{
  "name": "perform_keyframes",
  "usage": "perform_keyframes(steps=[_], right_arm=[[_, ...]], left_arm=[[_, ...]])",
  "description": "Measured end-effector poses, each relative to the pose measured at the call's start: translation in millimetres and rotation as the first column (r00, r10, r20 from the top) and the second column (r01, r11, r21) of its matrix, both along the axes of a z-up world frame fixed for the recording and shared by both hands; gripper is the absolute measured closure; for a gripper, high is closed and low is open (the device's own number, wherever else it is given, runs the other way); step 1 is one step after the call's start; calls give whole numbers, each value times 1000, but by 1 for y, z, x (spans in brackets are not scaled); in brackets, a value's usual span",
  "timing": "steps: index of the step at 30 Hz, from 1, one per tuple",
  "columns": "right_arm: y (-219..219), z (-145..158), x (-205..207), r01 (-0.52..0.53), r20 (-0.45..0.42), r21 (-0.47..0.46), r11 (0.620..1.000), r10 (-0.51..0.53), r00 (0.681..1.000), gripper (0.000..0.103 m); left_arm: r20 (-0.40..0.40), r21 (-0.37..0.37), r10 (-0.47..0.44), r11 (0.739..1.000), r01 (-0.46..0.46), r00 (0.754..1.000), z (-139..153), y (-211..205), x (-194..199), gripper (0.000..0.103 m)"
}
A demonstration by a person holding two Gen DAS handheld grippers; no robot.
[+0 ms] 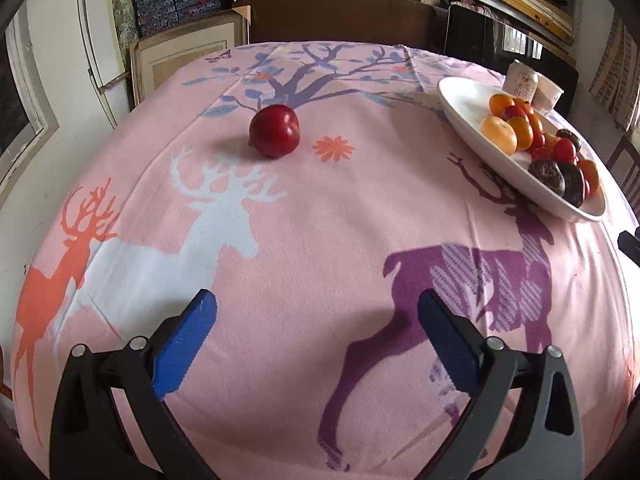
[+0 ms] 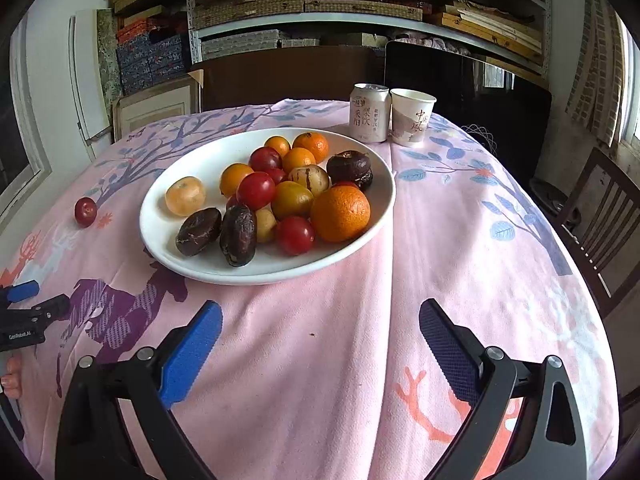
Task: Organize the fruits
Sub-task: 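Move both tools away from the plate toward a lone red tomato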
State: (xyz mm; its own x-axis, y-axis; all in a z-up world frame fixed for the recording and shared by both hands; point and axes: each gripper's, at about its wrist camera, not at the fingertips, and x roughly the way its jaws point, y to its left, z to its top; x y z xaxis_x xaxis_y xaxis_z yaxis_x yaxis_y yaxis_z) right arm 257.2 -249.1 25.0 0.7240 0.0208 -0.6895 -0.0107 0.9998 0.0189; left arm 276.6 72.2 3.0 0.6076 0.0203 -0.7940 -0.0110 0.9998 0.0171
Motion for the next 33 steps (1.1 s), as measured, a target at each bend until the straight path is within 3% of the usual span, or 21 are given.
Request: perform_keyframes(steps=[3,9,14,17,23,26,29,33], right_arm=[[3,0,-1,-9,5,-17,1000,9,1000,3],[7,-3,0,-25,-10,-31,999,24,1000,3],[12,-7,1,-33,-19,-52,998,32,999,3],[22,-5,0,-53,-12,-84,995,53,999,3],[32,0,-9,-61,44,-127,990,67,997,3],[23,3,-6,-9,50,-70,997,12,999,3],[26,3,2,206,54,-135,969,-201,978,3],[38,8,3,208,58,-49,977,-206,977,3]], left_arm=[[74,-25,23,999,-21,997,10,13,7,4],[124,44,67,996,-73,990,16,27,47,4],[54,-91,107,991,-101,993,5,35,77,4],[42,-92,111,990,-107,993,1,28,75,4],[185,-27,121,993,-118,975,19,18,52,4],[211,9,111,993,-115,971,24,12,49,4],[221,57,87,993,-102,971,26,4,45,4],[216,63,69,994,-84,974,26,4,36,4]])
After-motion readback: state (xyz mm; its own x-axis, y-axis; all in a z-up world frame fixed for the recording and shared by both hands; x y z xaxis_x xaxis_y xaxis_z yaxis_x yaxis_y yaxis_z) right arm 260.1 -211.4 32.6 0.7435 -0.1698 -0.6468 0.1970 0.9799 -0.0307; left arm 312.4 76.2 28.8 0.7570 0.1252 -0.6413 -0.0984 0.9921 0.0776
